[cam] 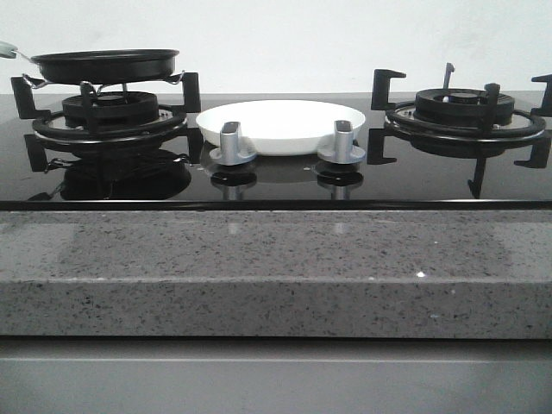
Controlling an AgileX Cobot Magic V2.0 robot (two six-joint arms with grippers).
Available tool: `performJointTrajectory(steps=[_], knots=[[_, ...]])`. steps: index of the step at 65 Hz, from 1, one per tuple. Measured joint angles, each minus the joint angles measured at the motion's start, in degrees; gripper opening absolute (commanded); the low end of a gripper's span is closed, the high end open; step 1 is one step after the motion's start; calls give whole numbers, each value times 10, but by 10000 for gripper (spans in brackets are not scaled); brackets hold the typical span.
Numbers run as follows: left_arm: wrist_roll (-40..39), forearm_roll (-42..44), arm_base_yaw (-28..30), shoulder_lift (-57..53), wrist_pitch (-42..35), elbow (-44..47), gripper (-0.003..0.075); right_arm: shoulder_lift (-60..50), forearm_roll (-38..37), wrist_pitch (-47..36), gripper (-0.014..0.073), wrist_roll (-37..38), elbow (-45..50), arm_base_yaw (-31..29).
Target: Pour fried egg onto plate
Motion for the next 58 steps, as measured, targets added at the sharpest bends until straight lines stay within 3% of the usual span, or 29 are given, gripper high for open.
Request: performJointTrajectory(steps=[40, 58], knots=[[0, 0, 0, 0, -3, 0, -19, 0, 0, 0, -67, 0, 0, 0], [0, 0, 0, 0, -46, 0, -20, 0, 0, -7, -67, 0, 0, 0]])
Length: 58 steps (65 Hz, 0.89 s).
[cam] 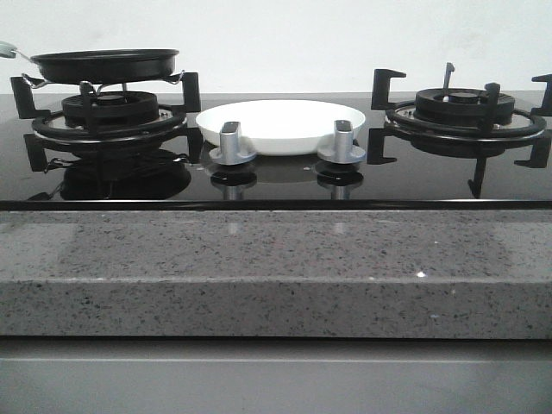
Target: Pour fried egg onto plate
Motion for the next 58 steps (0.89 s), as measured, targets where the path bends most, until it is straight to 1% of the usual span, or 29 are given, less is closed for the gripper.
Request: performJointTrajectory(steps=[7, 13, 17, 25, 34, 42, 50, 54, 58], knots=[[0, -16, 0, 0, -24, -9, -20, 0, 0, 10, -67, 0, -13, 0], [0, -29, 0, 0, -2, -47, -20, 0, -8, 40, -67, 0, -59, 0], [0, -29, 0, 7, 20, -95, -20, 7, -9, 66, -66, 0, -102, 0], [0, -28, 0, 70, 43, -175, -20, 67, -9, 106, -65, 0, -188, 0], [0, -28, 0, 162, 51, -240, -20, 146, -9, 121, -65, 0, -263, 0], [0, -28, 0, 208, 53, -267, -19, 196, -9, 134, -65, 0, -296, 0], [0, -28, 0, 216, 53, -273, -14, 208, -10, 137, -64, 0, -301, 0], [0, -28, 0, 216, 53, -273, 25, 208, -10, 137, -35, 0, -302, 0], [0, -28, 0, 216, 53, -273, 108, 208, -10, 137, 39, 0, -302, 0]])
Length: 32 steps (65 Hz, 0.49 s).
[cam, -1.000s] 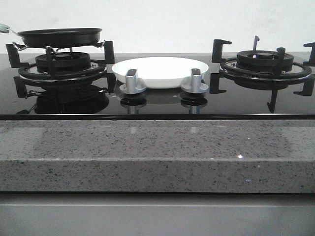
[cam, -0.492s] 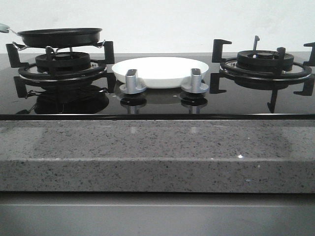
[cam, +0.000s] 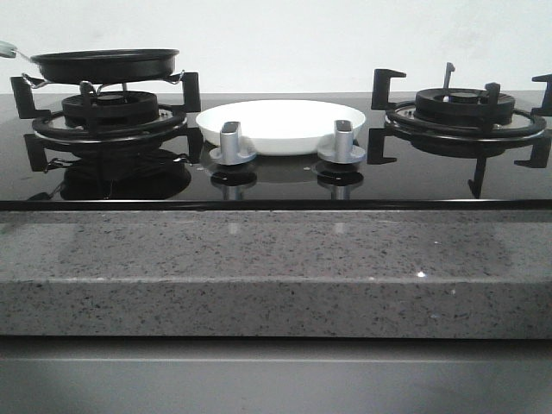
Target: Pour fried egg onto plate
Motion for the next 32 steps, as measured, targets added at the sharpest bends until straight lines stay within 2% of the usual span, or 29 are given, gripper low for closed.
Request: performJointTrajectory(steps=[3, 15, 19, 22, 32], knots=[[0, 0, 0, 0, 0, 0, 203, 0, 0, 0, 108, 0, 0, 0], [0, 0, 0, 0, 6, 0, 638, 0, 0, 0, 512, 0, 0, 0], [0, 0, 0, 0, 7, 0, 694, 0, 0, 0, 605, 0, 0, 0], [0, 0, 0, 0, 7, 0, 703, 0, 0, 0, 645, 0, 1, 0], [0, 0, 0, 0, 7, 0, 701, 0, 0, -2, 655, 0, 14, 0]])
